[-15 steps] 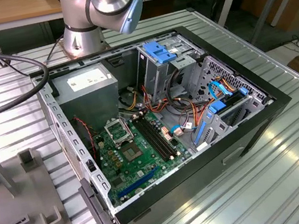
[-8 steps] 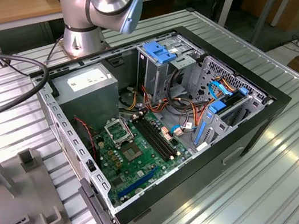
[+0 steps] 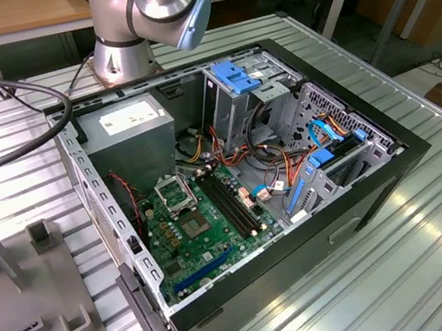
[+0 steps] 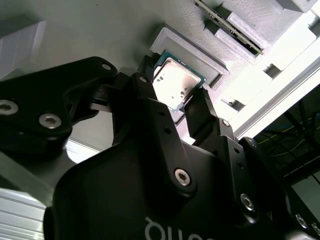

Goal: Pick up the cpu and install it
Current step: 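Pick up the cpu and move it towards the insertion slot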

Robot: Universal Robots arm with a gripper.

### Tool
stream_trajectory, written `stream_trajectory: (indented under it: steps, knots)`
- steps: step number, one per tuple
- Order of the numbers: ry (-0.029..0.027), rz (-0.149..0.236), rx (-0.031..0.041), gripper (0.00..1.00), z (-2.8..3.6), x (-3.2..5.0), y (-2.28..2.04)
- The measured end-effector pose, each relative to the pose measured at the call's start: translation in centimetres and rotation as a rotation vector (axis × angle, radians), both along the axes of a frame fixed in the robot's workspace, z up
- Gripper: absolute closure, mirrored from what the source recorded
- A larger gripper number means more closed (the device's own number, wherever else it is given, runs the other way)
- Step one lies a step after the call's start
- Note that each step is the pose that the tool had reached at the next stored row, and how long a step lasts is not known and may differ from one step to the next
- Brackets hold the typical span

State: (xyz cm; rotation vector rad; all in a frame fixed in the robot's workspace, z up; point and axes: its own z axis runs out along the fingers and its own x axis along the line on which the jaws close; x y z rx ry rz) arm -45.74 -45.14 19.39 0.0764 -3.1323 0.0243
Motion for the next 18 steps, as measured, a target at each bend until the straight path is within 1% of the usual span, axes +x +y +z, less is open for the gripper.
stream_trajectory:
  steps: [1,18]
  knots:
    - [0.0000,0.000,0.0000,0.53,0.00,0.00,0.00]
    - [-0.0002,0.000,0.0001,0.53,0.00,0.01,0.00]
